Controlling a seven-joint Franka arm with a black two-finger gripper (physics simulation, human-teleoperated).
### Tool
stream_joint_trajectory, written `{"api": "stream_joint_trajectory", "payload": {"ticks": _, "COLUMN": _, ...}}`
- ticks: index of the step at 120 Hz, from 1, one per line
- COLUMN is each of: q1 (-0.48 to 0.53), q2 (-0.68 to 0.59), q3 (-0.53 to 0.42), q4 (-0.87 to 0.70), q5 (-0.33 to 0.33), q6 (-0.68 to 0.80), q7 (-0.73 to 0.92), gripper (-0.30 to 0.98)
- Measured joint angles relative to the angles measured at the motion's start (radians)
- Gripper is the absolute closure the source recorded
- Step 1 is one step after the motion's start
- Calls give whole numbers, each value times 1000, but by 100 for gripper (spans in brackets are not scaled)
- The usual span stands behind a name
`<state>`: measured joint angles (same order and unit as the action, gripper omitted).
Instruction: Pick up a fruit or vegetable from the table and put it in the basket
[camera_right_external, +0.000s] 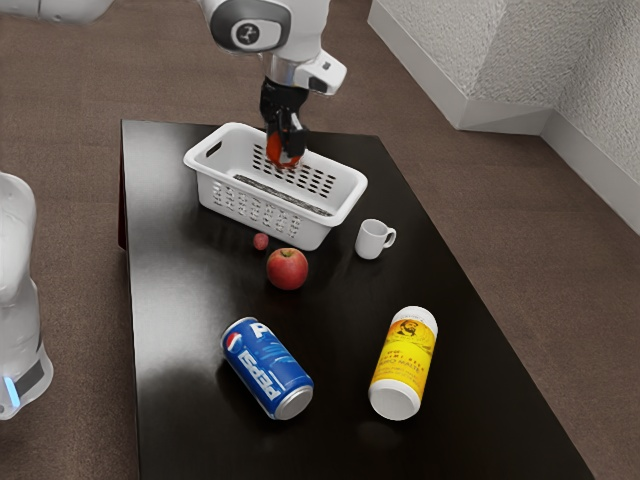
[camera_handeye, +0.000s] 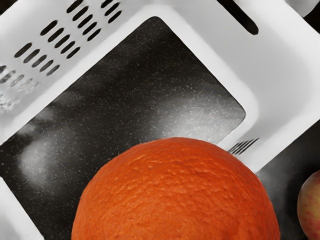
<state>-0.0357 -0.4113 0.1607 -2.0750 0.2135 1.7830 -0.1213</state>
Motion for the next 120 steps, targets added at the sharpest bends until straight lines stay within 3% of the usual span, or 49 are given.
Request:
{"api": "stream_joint_trajectory", "payload": {"ticks": 28, "q1": 0, "q2": 25, "q3": 83, "q4": 7, "q5": 33, "q6": -17, "q7": 24, "gripper": 48}}
{"api": "stream_joint_trajectory", "payload": {"ticks": 105, "q1": 10, "q2": 158, "q3": 149, "q4": 64, "q5": 17, "q6": 37, "q7": 94, "gripper": 47}}
{"api": "stream_joint_trajectory", "payload": {"ticks": 120, "q1": 8, "q2": 161, "q3": 150, "q4": 58, "q5": 4, "q6": 41, "q7": 105, "gripper": 20}}
